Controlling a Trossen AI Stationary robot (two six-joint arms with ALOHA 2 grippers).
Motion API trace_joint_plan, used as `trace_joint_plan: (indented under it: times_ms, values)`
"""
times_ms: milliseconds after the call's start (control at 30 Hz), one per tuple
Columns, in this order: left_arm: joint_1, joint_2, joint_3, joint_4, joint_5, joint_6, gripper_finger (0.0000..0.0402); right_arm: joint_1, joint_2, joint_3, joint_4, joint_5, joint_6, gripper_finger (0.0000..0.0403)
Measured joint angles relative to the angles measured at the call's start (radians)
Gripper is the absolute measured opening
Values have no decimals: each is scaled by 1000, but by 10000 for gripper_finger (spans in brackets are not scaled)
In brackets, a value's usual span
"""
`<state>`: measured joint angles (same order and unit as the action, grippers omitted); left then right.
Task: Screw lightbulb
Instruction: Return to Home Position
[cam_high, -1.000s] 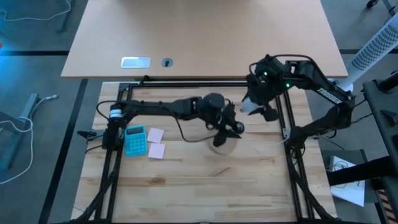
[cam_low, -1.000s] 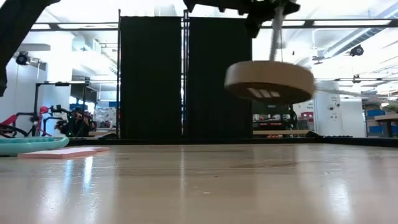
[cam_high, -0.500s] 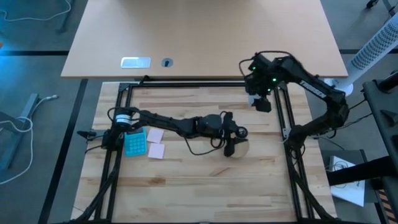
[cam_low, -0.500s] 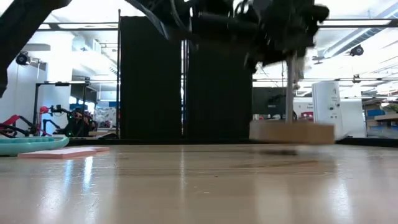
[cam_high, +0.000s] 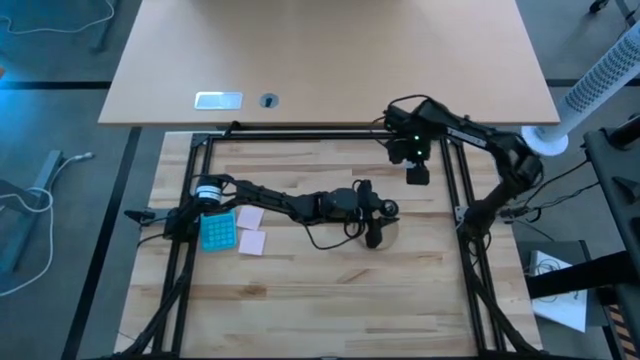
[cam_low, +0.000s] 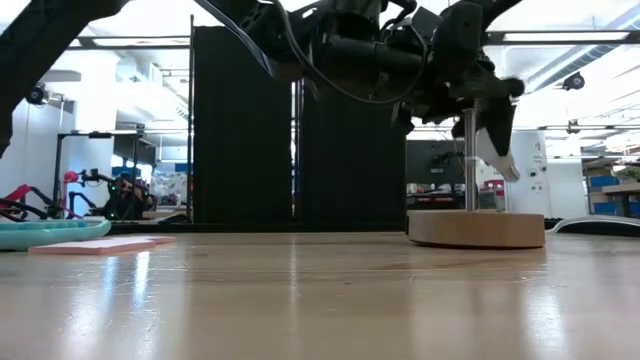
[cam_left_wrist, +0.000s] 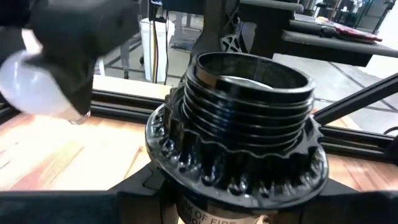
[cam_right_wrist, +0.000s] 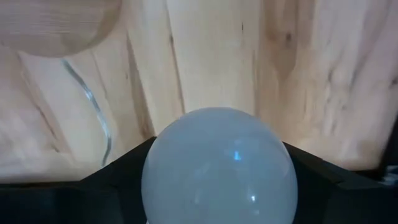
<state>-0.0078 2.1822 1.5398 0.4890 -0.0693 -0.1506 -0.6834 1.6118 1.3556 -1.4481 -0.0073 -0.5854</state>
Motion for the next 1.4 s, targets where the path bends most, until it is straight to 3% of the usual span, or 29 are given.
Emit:
trace_joint_plan:
  times_ms: [400, 800, 1167, 1400]
  values:
    - [-2, -2, -1, -2, 3, 11, 162, -73, 255, 1, -10, 162, -15, 265]
    - [-4, -4, -1, -15, 0, 0, 162, -186, 437, 33, -1, 372, -158, 266]
    - [-5, -7, -2, -56, -4, -7, 167, -203, 499, 33, 19, 377, -156, 267]
    - [-13, 5, -10, -135, 0, 9, 186, -203, 503, 33, 41, 403, -94, 302]
